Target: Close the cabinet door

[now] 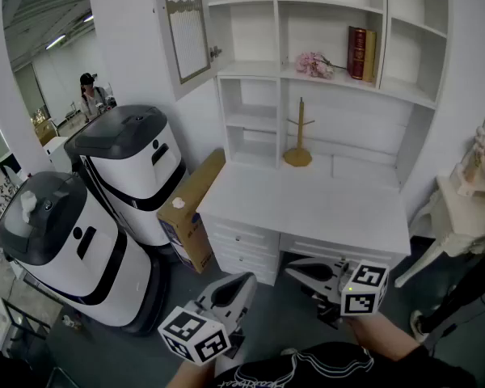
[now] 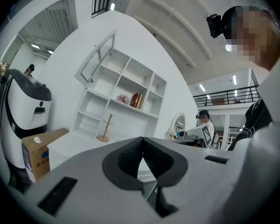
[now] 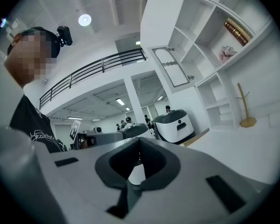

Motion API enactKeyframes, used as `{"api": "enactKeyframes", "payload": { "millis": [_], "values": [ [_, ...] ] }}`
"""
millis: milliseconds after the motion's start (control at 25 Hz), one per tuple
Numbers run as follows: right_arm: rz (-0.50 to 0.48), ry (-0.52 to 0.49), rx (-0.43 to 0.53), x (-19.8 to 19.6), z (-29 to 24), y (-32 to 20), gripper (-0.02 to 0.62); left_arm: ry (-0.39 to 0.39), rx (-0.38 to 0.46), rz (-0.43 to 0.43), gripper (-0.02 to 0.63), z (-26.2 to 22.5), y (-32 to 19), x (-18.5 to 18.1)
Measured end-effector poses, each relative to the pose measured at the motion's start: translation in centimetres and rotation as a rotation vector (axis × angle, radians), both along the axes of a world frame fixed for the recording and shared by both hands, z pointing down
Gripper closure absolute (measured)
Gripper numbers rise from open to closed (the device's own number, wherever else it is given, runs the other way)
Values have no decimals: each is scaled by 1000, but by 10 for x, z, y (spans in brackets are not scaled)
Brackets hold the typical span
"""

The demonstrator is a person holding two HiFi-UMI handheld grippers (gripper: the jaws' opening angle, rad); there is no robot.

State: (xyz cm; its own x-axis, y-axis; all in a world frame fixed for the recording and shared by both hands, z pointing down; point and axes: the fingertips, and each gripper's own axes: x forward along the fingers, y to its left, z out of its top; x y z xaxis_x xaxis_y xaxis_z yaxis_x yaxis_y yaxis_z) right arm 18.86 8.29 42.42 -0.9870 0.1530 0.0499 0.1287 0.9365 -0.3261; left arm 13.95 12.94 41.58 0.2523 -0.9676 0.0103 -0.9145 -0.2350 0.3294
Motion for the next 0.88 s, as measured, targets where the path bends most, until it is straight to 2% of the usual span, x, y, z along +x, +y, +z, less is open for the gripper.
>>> {"api": "enactKeyframes", "payload": {
  "millis": [520,880],
  "values": [
    [17,-1,-11,-1,10,45,589,11,10,4,603,5,47,-4],
    [16,-17,-34,2,12,47,589,-11,13,27,603,5,49,-2]
  ]
}}
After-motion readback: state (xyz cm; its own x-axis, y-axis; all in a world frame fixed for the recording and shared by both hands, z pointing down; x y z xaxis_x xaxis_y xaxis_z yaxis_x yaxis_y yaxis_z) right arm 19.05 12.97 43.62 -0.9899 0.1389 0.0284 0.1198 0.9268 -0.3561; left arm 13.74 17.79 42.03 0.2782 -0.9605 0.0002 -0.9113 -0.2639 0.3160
